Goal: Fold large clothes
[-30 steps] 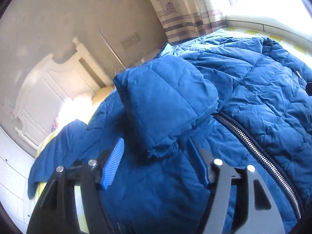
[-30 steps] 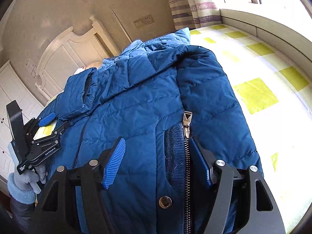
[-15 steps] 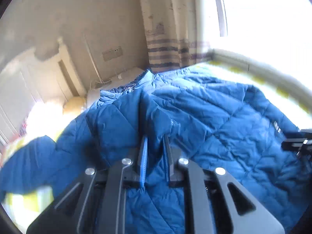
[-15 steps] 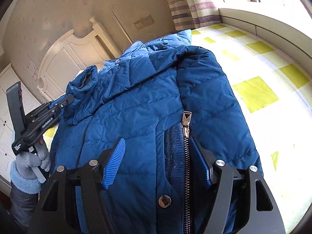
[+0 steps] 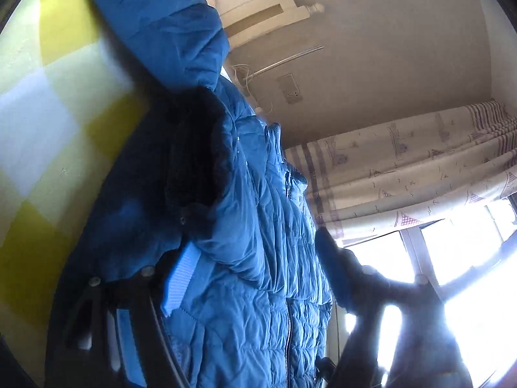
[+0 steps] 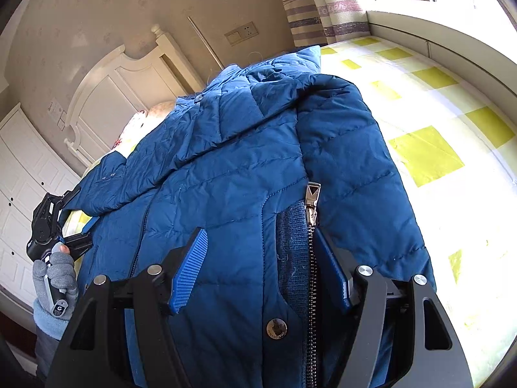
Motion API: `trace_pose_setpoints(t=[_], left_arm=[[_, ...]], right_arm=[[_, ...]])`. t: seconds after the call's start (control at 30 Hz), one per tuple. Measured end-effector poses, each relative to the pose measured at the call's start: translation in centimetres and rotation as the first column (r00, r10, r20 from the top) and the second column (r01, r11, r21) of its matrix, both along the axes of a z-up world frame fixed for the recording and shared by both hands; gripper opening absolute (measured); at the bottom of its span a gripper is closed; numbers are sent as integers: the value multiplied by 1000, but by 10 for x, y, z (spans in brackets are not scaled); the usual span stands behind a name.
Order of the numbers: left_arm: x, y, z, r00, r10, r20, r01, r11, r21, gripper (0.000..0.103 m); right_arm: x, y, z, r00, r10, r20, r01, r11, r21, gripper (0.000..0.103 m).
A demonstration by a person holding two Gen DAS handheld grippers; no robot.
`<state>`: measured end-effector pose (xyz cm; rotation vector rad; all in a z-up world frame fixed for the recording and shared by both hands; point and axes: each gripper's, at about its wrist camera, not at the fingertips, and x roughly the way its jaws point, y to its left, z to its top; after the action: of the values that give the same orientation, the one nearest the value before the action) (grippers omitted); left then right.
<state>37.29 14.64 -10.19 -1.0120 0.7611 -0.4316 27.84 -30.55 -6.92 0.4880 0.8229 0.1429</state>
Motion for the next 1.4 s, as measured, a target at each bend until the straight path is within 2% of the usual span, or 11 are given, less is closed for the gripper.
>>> trace_pose_setpoints(t=[0.1, 0.27, 0.47, 0.53, 0.6, 0.63, 0.8, 0.97, 1.13, 1.3, 1.4], left_arm=[[3, 0, 0, 1000, 1, 6, -1, 1000, 26, 68], [2, -6, -10, 1000, 10, 4, -10, 992, 122, 25], [1, -8, -10, 1000, 3, 29, -7, 990, 140, 22], [2, -11, -7, 1000, 2, 26, -6, 984, 176, 21], [3, -17, 1, 999, -9, 37, 1, 976, 218, 19], [4, -22, 7, 998, -23, 52, 11, 972, 234, 19], [13, -48, 19, 994, -70, 86, 39, 946, 323, 18], [23, -35, -4, 1000, -13, 19, 9, 974, 225, 19], [19, -35, -5, 1000, -9, 23, 3, 967, 253, 20], [5, -20, 0, 995, 64, 73, -79, 972, 221, 47], [-15, -15, 20, 965, 197, 171, -241, 924, 296, 62]], right_arm=[[8, -3, 18, 999, 4, 41, -5, 1000, 24, 68], [60, -21, 33, 997, -18, 79, 13, 998, 61, 64], [130, -41, 3, 997, -69, -36, 74, 987, 146, 51], [143, -45, -6, 995, -85, -56, 93, 981, 168, 42], [146, -51, -10, 993, -116, -19, 118, 978, 170, 12], [144, -56, -10, 990, -137, 18, 132, 976, 172, 10], [133, -81, -18, 973, -225, 50, 207, 949, 237, 7], [131, -89, -25, 962, -272, 26, 255, 929, 267, 4], [134, -86, -26, 963, -269, 3, 261, 935, 238, 5], [103, -76, -3, 946, -323, 24, 316, 939, 138, 15], [86, -57, 22, 925, -353, 140, 358, 934, -11, 17]])
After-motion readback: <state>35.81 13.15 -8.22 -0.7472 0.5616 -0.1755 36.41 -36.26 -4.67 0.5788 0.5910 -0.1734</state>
